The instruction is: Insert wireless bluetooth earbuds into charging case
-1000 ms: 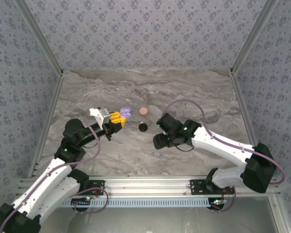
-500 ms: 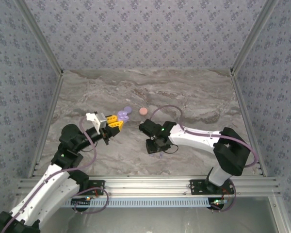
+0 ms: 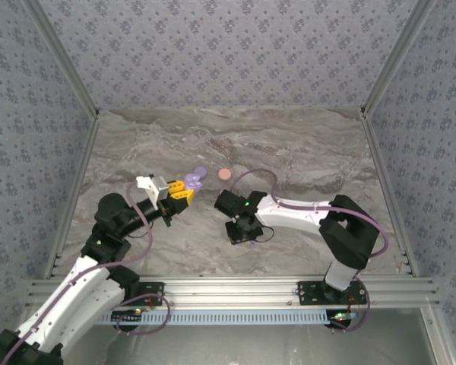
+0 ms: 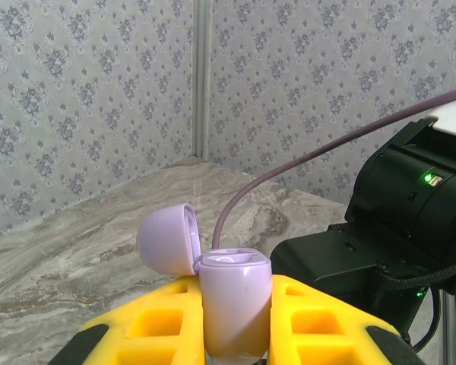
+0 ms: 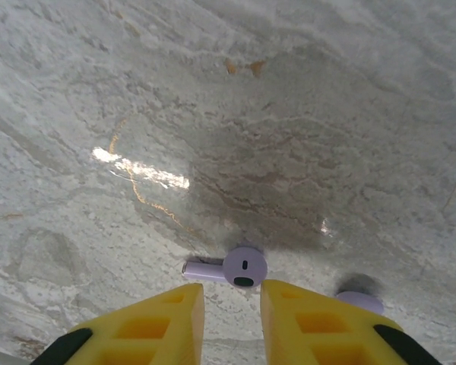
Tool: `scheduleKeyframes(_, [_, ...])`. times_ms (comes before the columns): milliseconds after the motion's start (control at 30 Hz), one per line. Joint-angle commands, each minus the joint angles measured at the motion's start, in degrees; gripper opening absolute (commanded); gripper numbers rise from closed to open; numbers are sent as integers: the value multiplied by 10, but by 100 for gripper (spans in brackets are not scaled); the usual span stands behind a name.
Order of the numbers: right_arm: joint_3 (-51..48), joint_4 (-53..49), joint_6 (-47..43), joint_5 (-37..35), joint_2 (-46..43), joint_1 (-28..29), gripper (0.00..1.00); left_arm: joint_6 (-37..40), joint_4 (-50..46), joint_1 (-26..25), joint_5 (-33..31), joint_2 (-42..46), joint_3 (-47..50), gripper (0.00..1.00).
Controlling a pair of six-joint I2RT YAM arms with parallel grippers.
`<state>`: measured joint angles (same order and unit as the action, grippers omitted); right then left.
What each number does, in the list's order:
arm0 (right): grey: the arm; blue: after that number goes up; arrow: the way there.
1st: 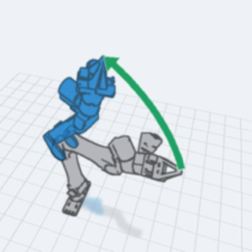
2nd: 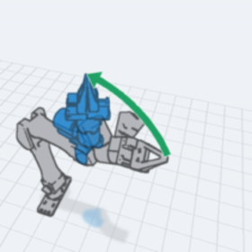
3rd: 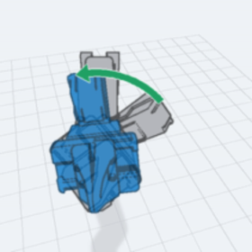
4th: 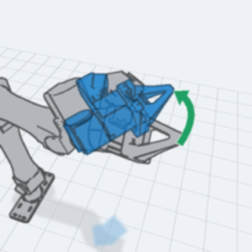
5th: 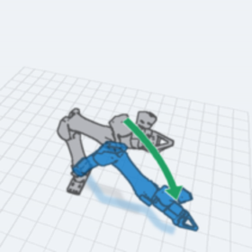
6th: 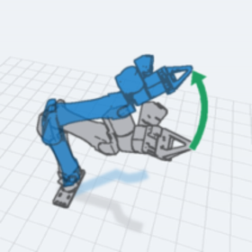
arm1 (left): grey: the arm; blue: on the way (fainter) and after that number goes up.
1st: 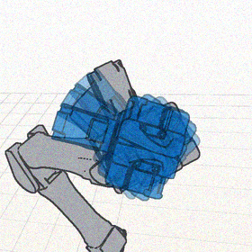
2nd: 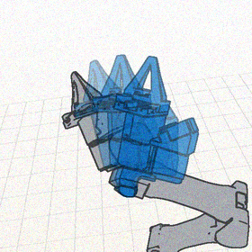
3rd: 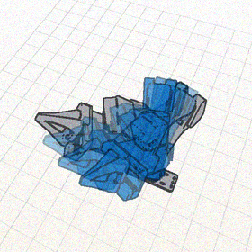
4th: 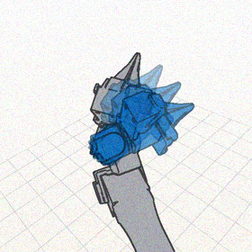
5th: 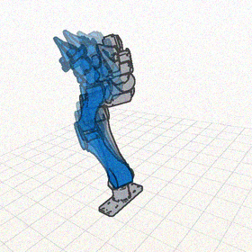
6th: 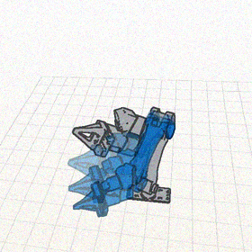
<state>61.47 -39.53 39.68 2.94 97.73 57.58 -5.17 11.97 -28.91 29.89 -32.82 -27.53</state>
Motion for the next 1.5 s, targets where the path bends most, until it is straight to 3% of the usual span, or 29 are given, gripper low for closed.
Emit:
scheduleKeyframes(0, [11, -18, 7, 15, 13, 4, 26, 3, 7, -3, -6, -2, -7, 0])
scheduleKeyframes(867, [63, -9, -46, -2, 70, -5, 24, 6, -1, -3, -11, -14, -13, 0])
scheduleKeyframes(1200, [130, -28, -80, -10, 109, -9, 31, 8, -5, -3, -14, -15, -15, 0])
scheduleKeyframes(1467, [133, -93, -62, -28, 86, 1, 36, 9, -5, -3, -20, -13, -13, 0])
